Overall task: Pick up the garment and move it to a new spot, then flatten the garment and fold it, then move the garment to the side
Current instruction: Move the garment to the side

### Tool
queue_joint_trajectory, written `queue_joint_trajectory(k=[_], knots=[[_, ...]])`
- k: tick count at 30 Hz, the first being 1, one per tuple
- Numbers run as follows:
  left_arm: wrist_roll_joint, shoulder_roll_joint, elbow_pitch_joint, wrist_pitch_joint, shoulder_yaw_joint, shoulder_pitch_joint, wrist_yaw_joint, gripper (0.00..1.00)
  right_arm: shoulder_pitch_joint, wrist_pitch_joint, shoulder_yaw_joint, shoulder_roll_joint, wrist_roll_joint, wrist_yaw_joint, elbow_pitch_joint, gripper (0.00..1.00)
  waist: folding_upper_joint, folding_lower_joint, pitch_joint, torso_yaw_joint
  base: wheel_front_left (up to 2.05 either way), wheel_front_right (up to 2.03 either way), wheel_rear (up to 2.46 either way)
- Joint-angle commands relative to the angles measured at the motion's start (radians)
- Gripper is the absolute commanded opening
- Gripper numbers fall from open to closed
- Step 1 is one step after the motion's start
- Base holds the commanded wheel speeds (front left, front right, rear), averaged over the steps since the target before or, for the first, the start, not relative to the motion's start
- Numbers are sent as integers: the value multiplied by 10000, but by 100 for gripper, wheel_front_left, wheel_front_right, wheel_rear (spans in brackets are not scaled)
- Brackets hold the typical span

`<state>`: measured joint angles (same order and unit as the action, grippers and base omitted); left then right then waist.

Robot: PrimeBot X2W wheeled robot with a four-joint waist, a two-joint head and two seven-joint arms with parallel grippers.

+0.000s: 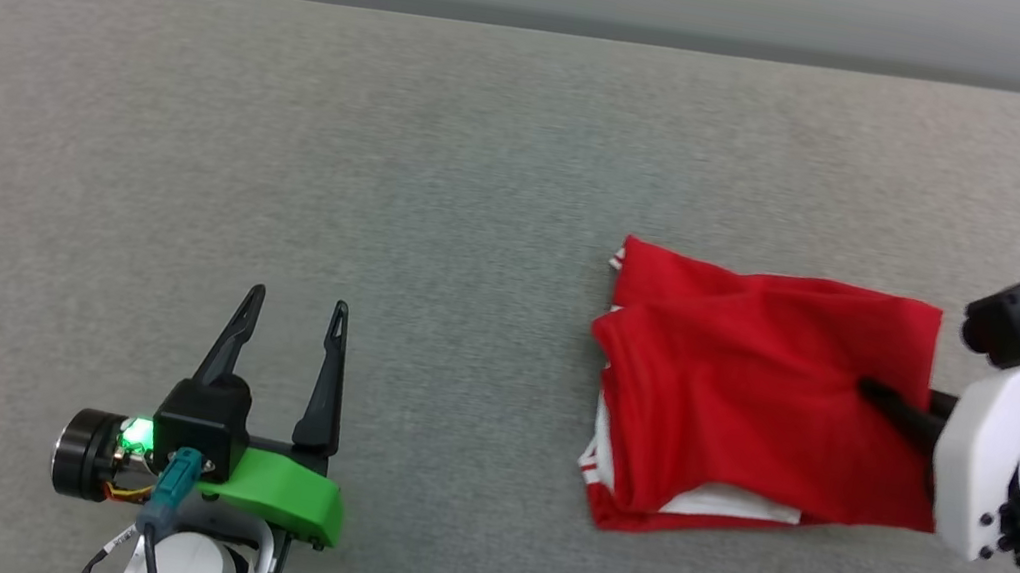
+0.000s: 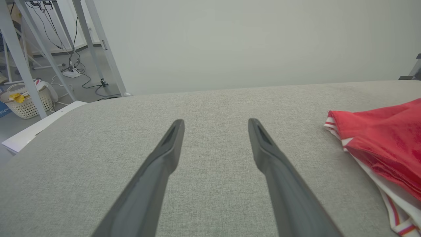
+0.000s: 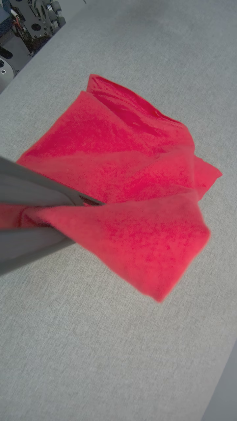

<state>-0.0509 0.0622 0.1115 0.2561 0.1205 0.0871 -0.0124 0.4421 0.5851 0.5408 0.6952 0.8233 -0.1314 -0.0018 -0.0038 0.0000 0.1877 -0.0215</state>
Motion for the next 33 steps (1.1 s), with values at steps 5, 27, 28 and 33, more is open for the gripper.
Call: queue_joint_trajectory(k=[5,27,28,33], knots=[[149,172,-243,57,-39,219,82,100,298,-30,-616,560,-176,7,135,0,38,0,518,-1358,0,0,0],[509,787,-1489,57,88,1710,219,100,1572,315,-3412,2509,-2063,7,3189,0,38,0,3561,-1237,0,0,0],[516,806,-1534,57,101,1765,221,100,1683,336,-3526,2572,-2162,7,3378,0,38,0,3667,-1186,0,0,0],[537,877,-1685,57,146,1989,214,100,2373,119,-3958,2923,-2481,7,4460,0,38,0,4037,-976,0,0,0]])
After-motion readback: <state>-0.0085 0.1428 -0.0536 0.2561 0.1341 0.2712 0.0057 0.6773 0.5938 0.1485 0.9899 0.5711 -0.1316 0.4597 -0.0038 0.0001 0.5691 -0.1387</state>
